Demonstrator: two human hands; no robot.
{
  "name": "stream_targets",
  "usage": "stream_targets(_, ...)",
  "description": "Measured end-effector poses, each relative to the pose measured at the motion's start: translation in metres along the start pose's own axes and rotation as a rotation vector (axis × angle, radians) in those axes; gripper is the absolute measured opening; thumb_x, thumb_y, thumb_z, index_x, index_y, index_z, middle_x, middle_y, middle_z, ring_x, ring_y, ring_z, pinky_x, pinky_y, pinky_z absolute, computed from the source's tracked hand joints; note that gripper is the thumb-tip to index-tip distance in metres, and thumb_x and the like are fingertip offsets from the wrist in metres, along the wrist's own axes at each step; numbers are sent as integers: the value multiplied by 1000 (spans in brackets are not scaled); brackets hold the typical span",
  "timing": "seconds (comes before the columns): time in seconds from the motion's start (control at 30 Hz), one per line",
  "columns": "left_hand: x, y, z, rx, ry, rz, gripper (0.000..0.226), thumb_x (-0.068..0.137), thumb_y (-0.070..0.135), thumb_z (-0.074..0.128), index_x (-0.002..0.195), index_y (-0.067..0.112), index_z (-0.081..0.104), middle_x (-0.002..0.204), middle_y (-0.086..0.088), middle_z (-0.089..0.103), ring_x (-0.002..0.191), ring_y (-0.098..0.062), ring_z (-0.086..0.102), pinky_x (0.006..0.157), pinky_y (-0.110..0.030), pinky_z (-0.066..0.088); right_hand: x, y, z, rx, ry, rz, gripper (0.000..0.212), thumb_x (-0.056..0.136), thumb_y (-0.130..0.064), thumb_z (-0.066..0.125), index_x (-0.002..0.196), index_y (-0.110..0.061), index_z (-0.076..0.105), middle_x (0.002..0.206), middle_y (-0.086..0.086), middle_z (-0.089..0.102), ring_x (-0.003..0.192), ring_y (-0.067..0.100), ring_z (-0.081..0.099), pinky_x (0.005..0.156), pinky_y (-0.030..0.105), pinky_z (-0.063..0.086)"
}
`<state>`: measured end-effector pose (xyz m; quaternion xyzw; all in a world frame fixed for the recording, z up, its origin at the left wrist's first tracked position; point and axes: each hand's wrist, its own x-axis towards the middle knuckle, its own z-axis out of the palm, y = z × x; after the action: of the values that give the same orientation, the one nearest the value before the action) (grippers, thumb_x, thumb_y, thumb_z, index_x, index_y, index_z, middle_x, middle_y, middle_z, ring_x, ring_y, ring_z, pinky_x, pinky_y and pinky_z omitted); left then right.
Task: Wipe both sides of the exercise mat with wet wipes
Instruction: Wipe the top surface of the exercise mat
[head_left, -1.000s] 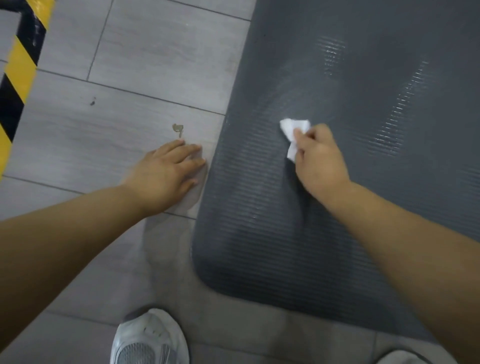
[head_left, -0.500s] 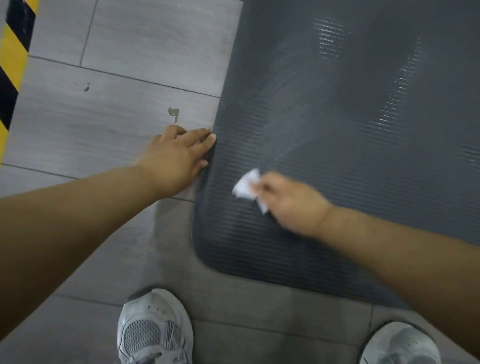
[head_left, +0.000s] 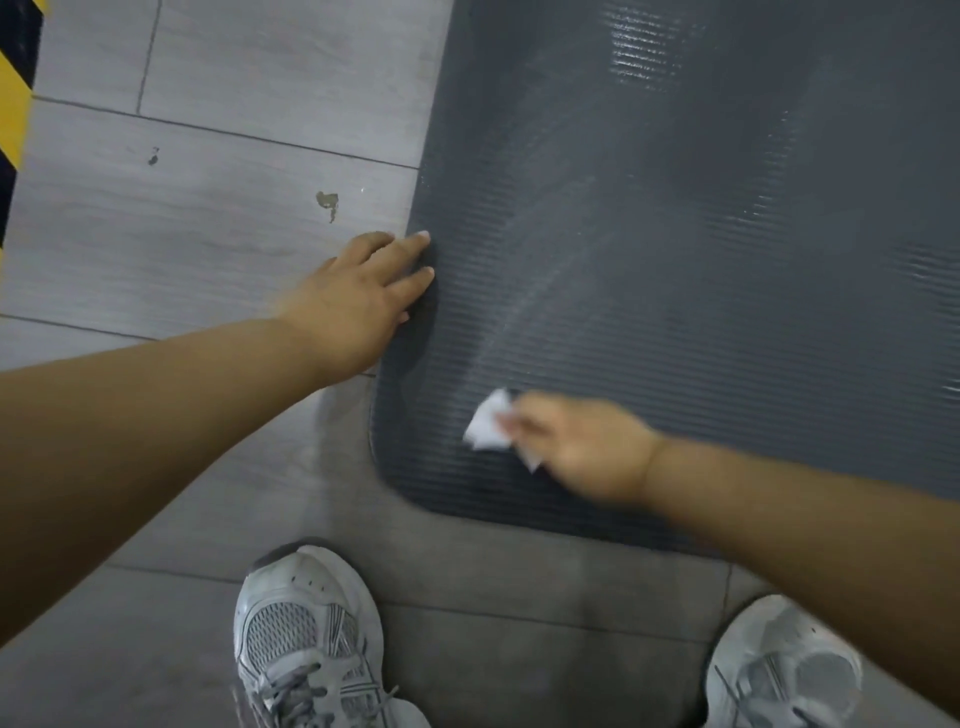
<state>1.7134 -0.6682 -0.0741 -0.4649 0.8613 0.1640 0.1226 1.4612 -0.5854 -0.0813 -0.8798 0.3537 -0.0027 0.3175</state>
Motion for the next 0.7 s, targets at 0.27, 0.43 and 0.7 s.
stream_targets(0.27, 17, 27, -18, 76, -180, 52, 54, 98, 27, 43, 146, 8, 28, 147, -16, 26, 132, -36, 28, 109, -40, 28, -22, 39, -15, -249, 258, 523, 39, 94, -14, 40, 131, -5, 48, 116, 14, 46, 83, 32, 55, 66, 34, 43)
stream_targets(0.43, 28, 41, -25, 91, -248, -1, 63, 97, 41, 38, 150, 17, 14, 155, -10, -2, 142, -28, 3, 116, -36, 15, -48, -21, 30, -45, -108, -38, 37, 92, -22, 34, 102, -8, 66, 84, 5, 64, 61, 22, 61, 47, 26, 46)
stream_targets(0.7, 49, 64, 1, 64, -107, -76, 65, 97, 46, 26, 150, 12, 12, 158, -9, -5, 145, -28, -3, 119, -38, 4, -71, 84, -44, -152, 290, 789, 40, 95, -12, 38, 136, -13, 39, 121, 12, 41, 93, 28, 48, 72, 29, 35)
